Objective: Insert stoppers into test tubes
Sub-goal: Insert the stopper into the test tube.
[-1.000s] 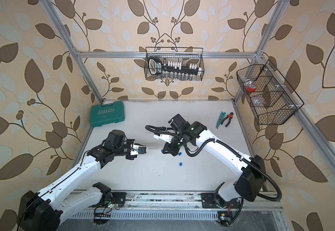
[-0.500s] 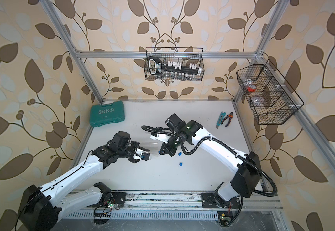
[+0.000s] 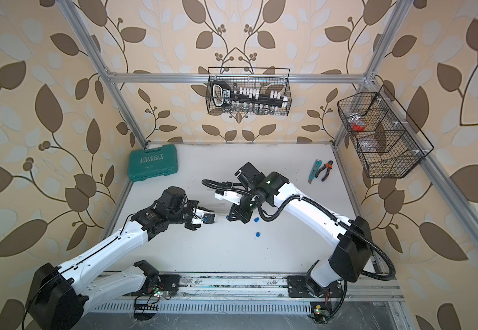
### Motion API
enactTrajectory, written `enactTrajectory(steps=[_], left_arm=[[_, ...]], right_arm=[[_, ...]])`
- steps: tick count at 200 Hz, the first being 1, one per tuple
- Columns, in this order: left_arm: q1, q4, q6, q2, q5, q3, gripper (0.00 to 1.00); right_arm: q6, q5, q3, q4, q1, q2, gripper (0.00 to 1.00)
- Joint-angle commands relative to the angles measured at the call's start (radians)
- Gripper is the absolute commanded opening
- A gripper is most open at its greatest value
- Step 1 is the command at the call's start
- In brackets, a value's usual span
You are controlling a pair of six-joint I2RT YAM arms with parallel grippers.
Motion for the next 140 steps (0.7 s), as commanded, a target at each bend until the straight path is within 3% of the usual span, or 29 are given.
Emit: enactTrajectory(steps=[1,140], left_arm=[[-0.007,0.021,-0.008,-0.006,0.022,0.028,0.00],[-0.008,0.027,0.011,-0.031,0.074,0.026,0.00]], right_arm=[[-0.015,0.012,0.012,-0.007,0.006,0.003,0.11],[0.008,0.018,0.014,0.021,0.006,0.035,0.10]])
